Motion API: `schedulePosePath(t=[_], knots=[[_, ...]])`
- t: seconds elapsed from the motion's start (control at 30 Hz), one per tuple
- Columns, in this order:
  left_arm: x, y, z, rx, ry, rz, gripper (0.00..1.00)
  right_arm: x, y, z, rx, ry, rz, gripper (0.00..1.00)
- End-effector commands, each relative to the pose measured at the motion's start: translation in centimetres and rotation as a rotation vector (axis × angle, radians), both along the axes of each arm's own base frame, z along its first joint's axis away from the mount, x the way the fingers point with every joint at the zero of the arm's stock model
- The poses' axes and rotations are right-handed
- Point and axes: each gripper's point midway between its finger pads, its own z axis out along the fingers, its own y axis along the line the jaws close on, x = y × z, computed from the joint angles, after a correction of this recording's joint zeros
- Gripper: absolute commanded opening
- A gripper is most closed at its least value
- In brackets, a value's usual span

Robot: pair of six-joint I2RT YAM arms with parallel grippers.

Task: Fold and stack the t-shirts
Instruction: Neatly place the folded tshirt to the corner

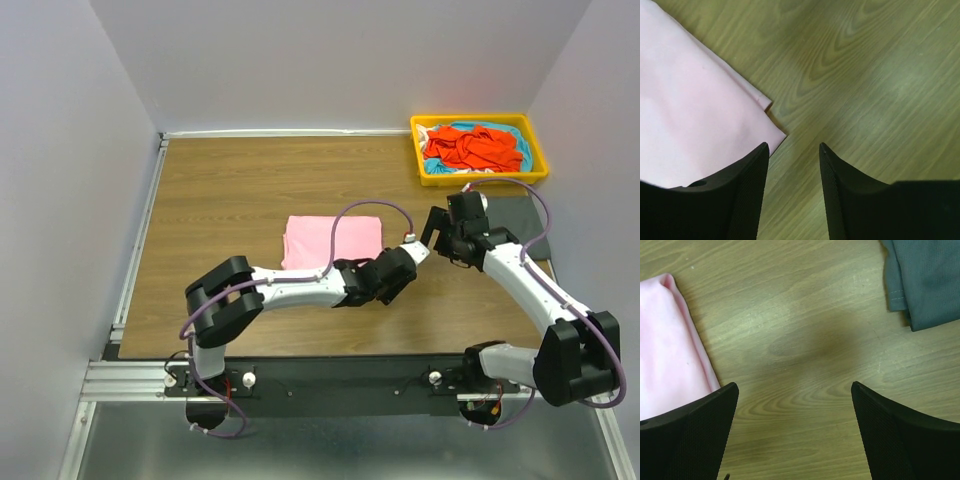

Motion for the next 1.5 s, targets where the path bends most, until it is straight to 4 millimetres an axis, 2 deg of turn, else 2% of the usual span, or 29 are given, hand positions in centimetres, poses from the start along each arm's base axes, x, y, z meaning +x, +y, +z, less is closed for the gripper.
schedulePosePath(t=[0.0,0.07,0.57,0.7,0.77,0.8,0.83,0.93,1.07,1.1,1.2,1.47], knots=[[0.4,0.2,-2.4,0.120,-0.019,-0.031,0.51,-1.0,-0.3,-1.4,0.003,0.059,-0.014,1.00],[0.3,0.2,-3.6,0.159,-0.008,-0.037,0.50,-1.0,-0.2,-1.4,0.005,0.060,-0.009,1.00],[0.9,2.5,-6.8,0.301,-0.027,-0.019,0.49,-1.2,1.5,-2.3,0.082,0.085,0.038,0.99],[1.1,2.6,-7.5,0.314,-0.035,-0.013,0.40,-0.9,2.3,-2.4,0.122,0.080,0.058,0.99],[1.3,2.9,-7.5,0.320,-0.053,0.005,0.26,-1.1,2.9,-2.7,0.149,0.085,0.077,0.97],[1.6,2.8,-7.4,0.313,-0.063,0.013,0.10,-0.9,3.6,-2.6,0.185,0.076,0.094,0.97],[1.6,2.9,-7.3,0.310,-0.068,0.022,0.00,-1.4,4.5,-3.0,0.232,0.095,0.116,0.97],[1.7,2.8,-6.4,0.275,-0.078,0.032,0.00,-1.0,6.5,-3.0,0.347,0.077,0.145,0.96],[1.8,2.2,-2.6,0.155,-0.109,0.043,0.00,-1.3,9.1,-3.9,0.499,0.104,0.185,0.98],[1.8,2.2,-2.0,0.135,-0.111,0.049,0.00,-0.9,10.0,-3.4,0.547,0.087,0.205,0.98],[1.5,1.9,-0.5,0.079,-0.114,0.042,0.00,-0.6,10.8,-4.1,0.601,0.091,0.214,0.99],[1.4,1.9,0.1,0.058,-0.109,0.048,0.00,-0.2,13.2,-6.6,0.753,0.161,0.209,0.97]])
